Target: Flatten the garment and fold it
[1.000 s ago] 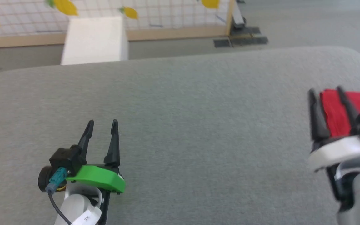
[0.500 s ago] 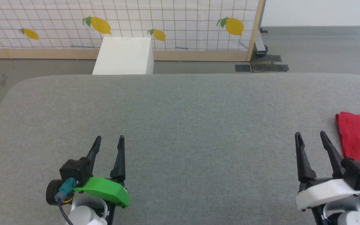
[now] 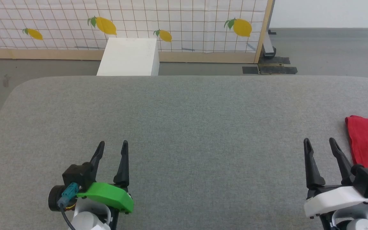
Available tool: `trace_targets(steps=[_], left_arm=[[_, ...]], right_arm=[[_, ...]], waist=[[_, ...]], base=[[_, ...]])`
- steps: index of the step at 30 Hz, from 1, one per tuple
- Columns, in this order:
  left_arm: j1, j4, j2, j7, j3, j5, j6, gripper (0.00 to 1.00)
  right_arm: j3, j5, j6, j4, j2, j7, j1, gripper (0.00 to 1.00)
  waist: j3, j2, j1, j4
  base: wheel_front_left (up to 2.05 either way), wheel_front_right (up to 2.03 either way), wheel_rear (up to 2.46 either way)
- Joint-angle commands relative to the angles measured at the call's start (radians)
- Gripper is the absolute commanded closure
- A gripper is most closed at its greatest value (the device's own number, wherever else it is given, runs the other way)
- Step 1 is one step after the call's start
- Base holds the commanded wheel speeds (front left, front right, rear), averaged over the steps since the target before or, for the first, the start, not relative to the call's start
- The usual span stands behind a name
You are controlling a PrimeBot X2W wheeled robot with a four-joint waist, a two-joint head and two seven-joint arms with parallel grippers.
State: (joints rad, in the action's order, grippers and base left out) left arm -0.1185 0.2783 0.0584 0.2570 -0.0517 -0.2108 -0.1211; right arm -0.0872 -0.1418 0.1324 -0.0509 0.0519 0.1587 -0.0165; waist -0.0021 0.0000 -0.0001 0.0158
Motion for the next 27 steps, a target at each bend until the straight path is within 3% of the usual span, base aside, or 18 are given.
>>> trace_targets(steps=[1, 2, 27], left_arm=[[0.015, 0.002, -0.005, 0.005, -0.001, -0.001, -0.001, 0.0], [0.0, 0.0, 0.0, 0.0, 0.0, -0.001, 0.0, 1.0], [0.017, -0.041, -0.001, -0.039, 0.008, 0.03, 0.018, 1.0]], right_arm=[[0.004, -0.009, -0.002, 0.0, -0.002, 0.002, -0.007, 0.0], [0.004, -0.001, 0.0, -0.001, 0.0, 0.0, 0.0, 1.0], [0.017, 0.021, 0.0, 0.007, 0.0, -0.024, 0.003, 1.0]], waist=[[0.001, 0.0, 0.0001, -0.001], [0.001, 0.0, 0.0001, -0.001], [0.001, 0.0, 0.0001, -0.003]], base=[[0.0, 0.0, 0.0], [0.0, 0.0, 0.0], [0.0, 0.0, 0.0]])
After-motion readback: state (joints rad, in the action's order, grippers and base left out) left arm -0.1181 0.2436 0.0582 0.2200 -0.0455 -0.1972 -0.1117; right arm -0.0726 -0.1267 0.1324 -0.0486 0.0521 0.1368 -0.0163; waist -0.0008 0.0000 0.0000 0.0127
